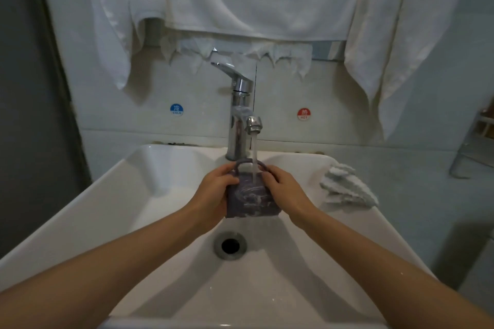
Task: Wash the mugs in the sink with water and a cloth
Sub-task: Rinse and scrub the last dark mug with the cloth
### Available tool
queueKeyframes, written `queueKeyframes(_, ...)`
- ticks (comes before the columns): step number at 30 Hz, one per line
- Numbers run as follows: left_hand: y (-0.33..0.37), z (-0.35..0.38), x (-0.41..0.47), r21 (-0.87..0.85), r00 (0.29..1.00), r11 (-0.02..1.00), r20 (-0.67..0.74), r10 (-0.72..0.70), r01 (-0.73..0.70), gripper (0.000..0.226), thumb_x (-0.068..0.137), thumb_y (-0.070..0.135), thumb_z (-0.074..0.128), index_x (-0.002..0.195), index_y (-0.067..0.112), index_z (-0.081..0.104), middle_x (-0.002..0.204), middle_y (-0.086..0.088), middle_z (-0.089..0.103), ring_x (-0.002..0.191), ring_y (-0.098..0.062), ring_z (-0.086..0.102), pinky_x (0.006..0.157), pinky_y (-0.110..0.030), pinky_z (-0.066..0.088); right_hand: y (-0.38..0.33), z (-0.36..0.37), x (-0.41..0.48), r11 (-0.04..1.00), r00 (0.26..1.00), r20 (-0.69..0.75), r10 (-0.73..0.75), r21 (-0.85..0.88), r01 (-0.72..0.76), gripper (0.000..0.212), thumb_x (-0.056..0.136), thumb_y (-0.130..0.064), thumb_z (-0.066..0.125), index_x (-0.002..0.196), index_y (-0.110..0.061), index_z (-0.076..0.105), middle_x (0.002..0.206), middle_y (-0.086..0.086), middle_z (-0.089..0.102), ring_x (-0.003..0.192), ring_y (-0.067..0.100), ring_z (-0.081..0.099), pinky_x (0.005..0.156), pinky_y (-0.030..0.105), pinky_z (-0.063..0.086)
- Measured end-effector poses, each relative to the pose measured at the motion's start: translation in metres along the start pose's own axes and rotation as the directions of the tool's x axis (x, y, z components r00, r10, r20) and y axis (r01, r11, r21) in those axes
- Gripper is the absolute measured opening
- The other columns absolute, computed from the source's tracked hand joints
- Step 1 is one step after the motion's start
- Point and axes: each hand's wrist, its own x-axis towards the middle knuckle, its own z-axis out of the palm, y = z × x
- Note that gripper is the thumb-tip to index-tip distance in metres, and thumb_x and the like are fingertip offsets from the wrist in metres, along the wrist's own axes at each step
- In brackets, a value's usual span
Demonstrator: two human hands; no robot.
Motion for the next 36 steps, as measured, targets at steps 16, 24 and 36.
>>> queueKeyframes(16,-0.006,0.005,-0.007,0.007,0.971,1.000,0.239,-0.026,0.025,0.079,0.053,0.008,0.045,0.131,0.023,0.040,0.124,-0.016,0.053,0.106,-0.035,0.059,0.083,-0.046,0.054,0.002,-0.003,0.002,0.992,0.991,-0.108,0.075,0.106,-0.063,0.019,0.096,-0.020,0.047,0.107,-0.017,0.062,0.108,0.006,0.065,0.094,0.018,0.060,0.086,0.028,0.048)
queueKeyframes(24,-0.010,0.011,-0.005,0.004,0.965,0.999,0.260,0.031,-0.033,0.075,0.050,0.001,0.042,0.122,0.023,0.043,0.115,-0.010,0.057,0.094,-0.022,0.064,0.075,-0.035,0.058,0.003,-0.004,0.001,0.991,0.981,-0.170,0.091,0.117,-0.072,0.014,0.090,-0.032,0.059,0.100,-0.024,0.057,0.099,-0.002,0.063,0.091,0.015,0.057,0.083,0.026,0.046)
queueKeyframes(36,0.002,0.002,0.000,-0.169,0.984,0.985,0.180,-0.003,0.034,0.070,0.056,0.005,0.047,0.124,0.018,0.045,0.120,-0.018,0.053,0.095,-0.034,0.061,0.063,-0.039,0.059,0.001,-0.010,0.002,0.780,0.928,0.174,0.328,0.505,-0.370,0.020,0.092,-0.036,0.054,0.107,-0.023,0.055,0.107,0.006,0.064,0.098,0.024,0.060,0.087,0.042,0.050)
